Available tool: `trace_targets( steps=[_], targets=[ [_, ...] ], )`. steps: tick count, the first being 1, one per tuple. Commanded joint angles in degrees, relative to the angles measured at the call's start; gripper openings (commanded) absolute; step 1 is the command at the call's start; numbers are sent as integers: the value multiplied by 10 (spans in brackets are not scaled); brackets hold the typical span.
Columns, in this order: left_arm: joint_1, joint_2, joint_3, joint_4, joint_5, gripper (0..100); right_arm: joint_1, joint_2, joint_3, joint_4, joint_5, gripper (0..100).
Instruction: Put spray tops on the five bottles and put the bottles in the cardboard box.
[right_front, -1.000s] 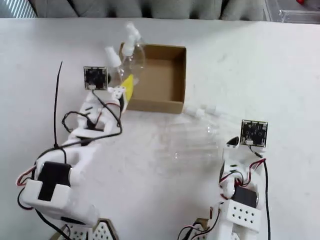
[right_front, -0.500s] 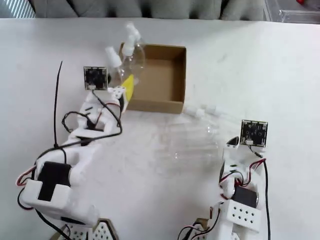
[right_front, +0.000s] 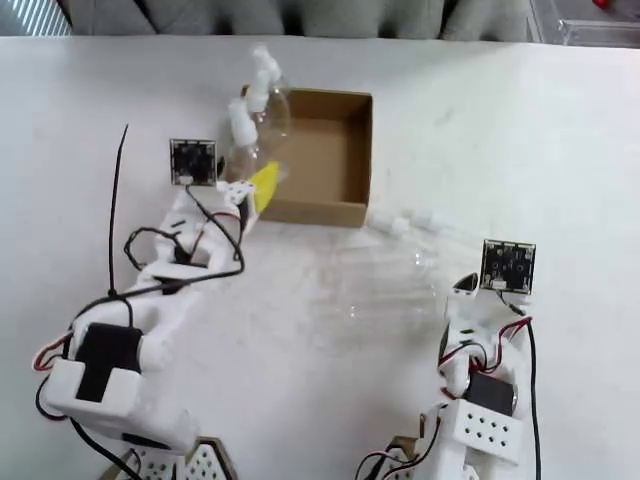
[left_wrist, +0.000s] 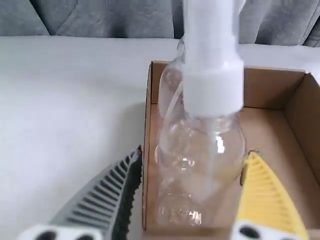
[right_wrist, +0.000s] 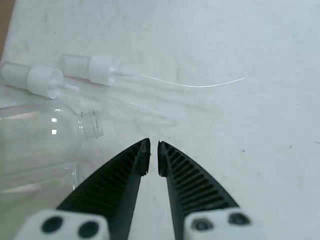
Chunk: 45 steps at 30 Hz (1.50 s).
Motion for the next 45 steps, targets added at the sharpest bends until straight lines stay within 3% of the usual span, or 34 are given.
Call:
trace_targets(
  steps=[1,10,17,30,38,45],
  targets=[
    [3,-9,-4,-11,-4,306,-1,3,6,-11,4,17],
    [1,-19,1,-11,-4,306,-1,3,6,-11,4,17],
    [15,-109,69,-6,-4,303,-1,3,6,-11,4,17],
    [16,-237,94,173,-21,302,-1,3,6,-11,4,17],
    [22,-409,174,335,-96,301,-1,3,6,-11,4,17],
    [22,-593,273,452,-97,301,-1,3,6,-11,4,17]
  ],
)
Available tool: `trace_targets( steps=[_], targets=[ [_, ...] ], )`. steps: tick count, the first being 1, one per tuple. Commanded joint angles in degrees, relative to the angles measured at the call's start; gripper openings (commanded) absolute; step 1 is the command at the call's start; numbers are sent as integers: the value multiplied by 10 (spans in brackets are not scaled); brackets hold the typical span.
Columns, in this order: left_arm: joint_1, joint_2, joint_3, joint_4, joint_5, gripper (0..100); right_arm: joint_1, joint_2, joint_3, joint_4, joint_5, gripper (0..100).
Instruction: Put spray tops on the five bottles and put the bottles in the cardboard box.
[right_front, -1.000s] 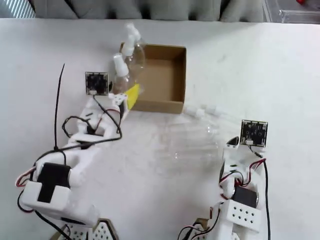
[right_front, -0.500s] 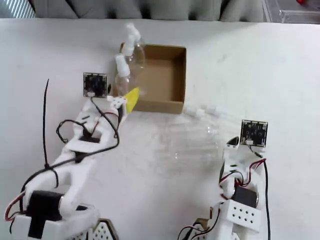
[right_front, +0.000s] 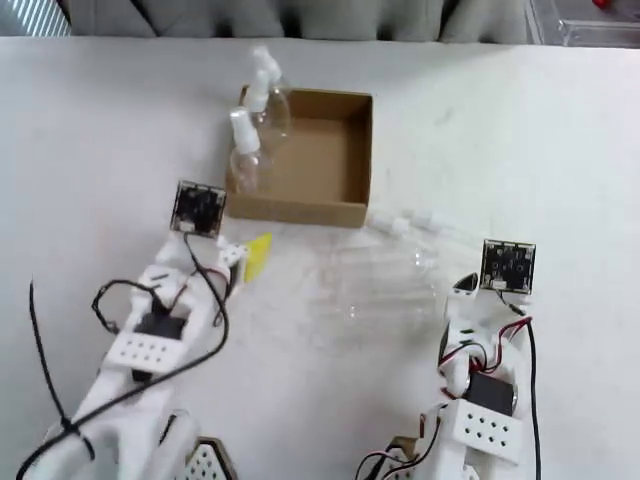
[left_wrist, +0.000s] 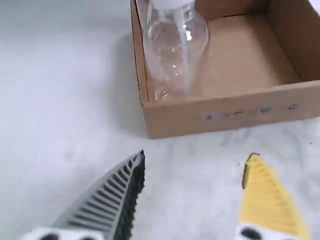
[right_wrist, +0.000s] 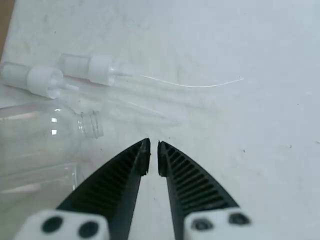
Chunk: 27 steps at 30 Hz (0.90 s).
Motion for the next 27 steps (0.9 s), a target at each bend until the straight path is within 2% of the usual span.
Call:
trace_targets(
  steps=[1,9,14,20,25,27],
  targets=[
    [6,-107,26,75,-4,301,-1,3,6,-11,4,17],
    [0,-289,82,280,-4,300,-1,3,6,-11,4,17],
    [1,-393,147,317,-4,281,-1,0,6,-7,4,17],
    [-7,-495,145,408,-9,24,0,0,6,-7,4,17],
    [-8,-524,145,443,-9,75,0,-1,0,-7,6,16],
    [-8,-524,145,446,-9,76,3,-1,-16,7,31,16]
  ],
)
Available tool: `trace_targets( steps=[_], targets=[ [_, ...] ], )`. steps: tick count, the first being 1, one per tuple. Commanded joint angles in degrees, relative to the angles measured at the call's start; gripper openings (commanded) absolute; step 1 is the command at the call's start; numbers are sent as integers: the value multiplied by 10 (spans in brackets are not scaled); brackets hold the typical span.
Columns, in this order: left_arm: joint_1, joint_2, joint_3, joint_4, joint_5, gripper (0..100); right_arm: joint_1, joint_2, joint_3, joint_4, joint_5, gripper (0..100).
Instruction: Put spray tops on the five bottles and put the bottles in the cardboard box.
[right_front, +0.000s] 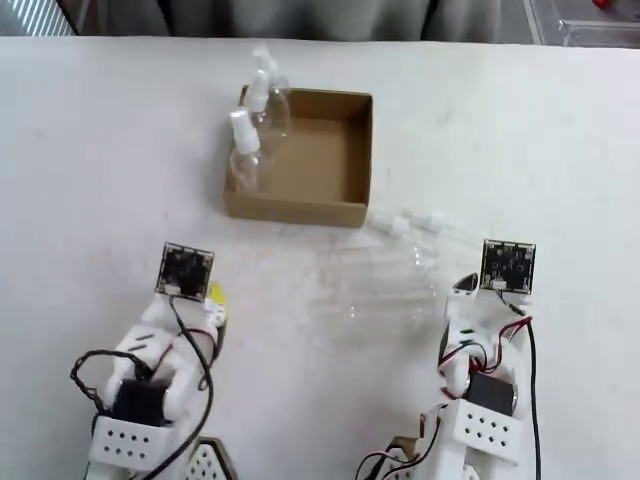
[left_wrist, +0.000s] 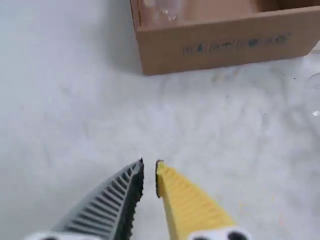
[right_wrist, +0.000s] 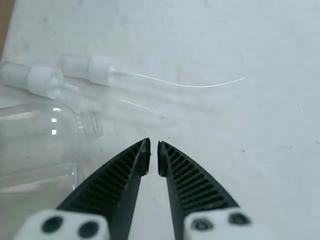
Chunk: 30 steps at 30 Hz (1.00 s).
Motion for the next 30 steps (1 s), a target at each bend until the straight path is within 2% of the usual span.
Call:
trace_targets(
  steps=[1,7,10,14,18,23,26,30],
  targets=[
    [-5,-13,-2,5,-8,76,4,-1,-31,20,41,16],
    [-5,-13,-2,4,-8,76,-21,3,-178,153,64,20],
    [-1,-13,-2,4,-8,76,-66,3,-248,233,164,21],
    [-4,-13,-2,4,-8,76,-158,4,-327,317,297,21],
    [-5,-13,-2,4,-8,76,-264,5,-354,357,353,26],
    [-5,-13,-2,4,-8,76,-388,5,-353,405,406,136],
    [-5,-13,-2,4,-8,76,-455,6,-354,452,465,151],
    [-5,-13,-2,4,-9,76,-488,45,-363,524,528,180]
  ],
)
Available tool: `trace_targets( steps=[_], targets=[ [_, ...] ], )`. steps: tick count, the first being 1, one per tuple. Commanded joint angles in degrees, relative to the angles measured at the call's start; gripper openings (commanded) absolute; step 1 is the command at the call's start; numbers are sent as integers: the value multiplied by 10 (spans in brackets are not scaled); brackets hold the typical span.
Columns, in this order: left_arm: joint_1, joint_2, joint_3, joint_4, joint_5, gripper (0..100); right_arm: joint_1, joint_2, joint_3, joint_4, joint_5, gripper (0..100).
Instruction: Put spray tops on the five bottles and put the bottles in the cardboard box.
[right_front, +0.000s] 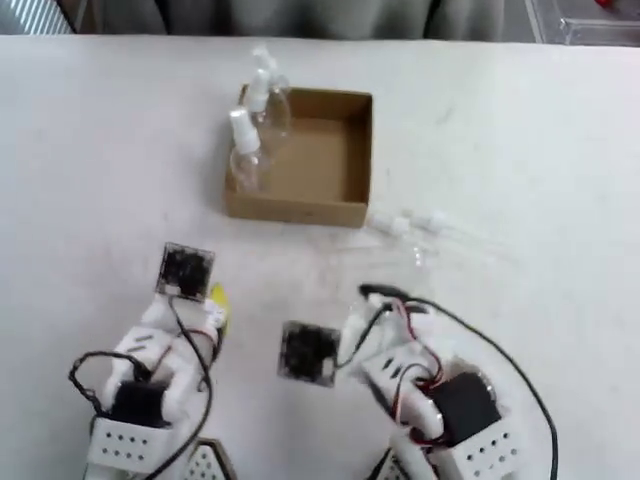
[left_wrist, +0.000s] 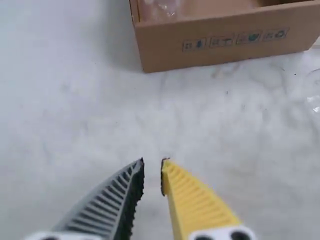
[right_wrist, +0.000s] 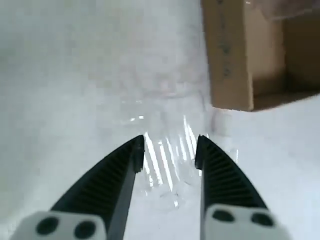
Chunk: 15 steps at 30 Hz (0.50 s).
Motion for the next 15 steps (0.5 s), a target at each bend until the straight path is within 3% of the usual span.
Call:
trace_targets(
  steps=[1,8,11,15],
  targets=[
    [-5,-10,-2,2,-6,76,-17,64,-41,47,56,199],
    [-5,-10,-2,3,-52,76,17,225,-97,7,117,258],
    [-5,-10,-2,3,-52,76,74,240,-149,-54,116,256],
    [-5,-10,-2,3,-54,76,168,257,-205,-111,46,149]
  ],
)
